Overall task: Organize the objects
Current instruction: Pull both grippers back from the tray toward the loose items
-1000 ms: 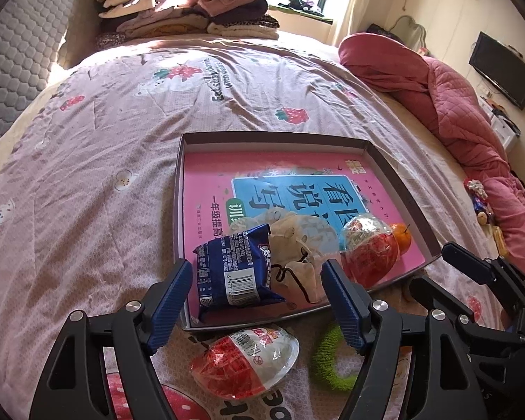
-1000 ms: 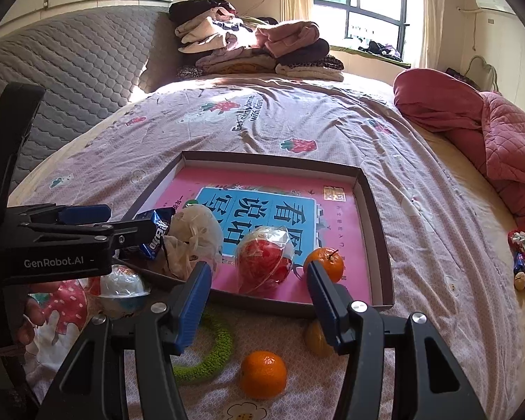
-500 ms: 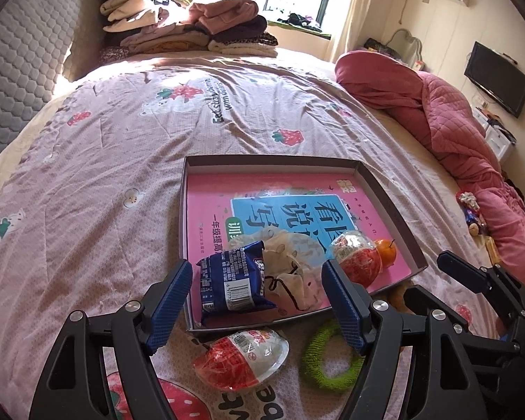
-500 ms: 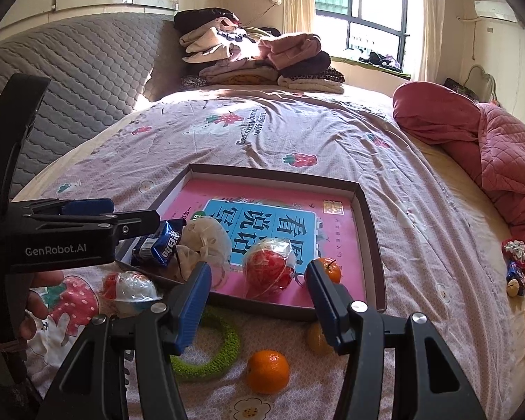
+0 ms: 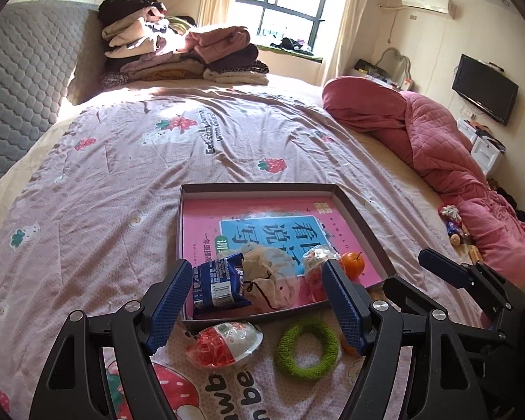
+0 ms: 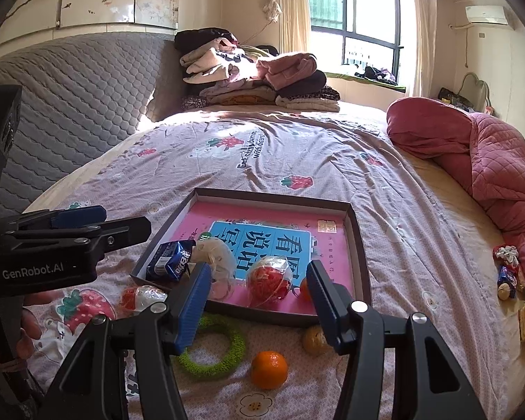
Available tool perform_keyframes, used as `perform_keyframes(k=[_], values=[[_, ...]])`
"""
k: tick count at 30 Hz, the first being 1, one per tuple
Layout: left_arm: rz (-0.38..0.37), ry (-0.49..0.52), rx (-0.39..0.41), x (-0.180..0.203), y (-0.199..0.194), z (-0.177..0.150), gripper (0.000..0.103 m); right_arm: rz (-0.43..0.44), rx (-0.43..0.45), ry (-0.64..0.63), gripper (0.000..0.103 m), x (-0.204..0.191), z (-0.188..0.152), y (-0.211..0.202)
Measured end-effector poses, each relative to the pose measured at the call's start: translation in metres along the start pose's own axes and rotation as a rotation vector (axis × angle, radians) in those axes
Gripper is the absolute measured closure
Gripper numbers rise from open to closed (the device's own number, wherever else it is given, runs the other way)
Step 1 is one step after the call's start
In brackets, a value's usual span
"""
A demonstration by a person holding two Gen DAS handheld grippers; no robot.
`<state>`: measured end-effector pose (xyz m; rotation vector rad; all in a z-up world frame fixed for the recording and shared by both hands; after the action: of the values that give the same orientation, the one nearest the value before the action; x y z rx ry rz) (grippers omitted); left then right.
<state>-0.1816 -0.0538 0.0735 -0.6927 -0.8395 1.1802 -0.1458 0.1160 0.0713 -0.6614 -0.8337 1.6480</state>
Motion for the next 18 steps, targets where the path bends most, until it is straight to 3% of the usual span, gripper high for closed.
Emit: perform_keyframes(k=[6, 18], values=[[0.053, 0.036, 0.05, 0.011, -0.017, -0.006, 0.026, -0.003, 0.011, 0.0, 0.047, -0.001, -0.001, -0.008], [0.061, 0.036, 0.075, 0.01, -0.036, -0.019, 0.026, -0.007, 0.044, -0.003, 0.047, -0.004, -0.005, -0.032]])
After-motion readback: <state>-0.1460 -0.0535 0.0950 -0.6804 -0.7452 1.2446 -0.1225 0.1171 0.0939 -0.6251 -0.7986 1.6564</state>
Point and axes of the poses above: each gripper's, at about its wrist camera, not at the fingertips, and y roughly the way its jaws point, x to its right, z to its top, the point moved 1 cm from there along y, roughly the way its jaws point, and after that the axes turned 15 degrees about -x, right-handed, at the moved point
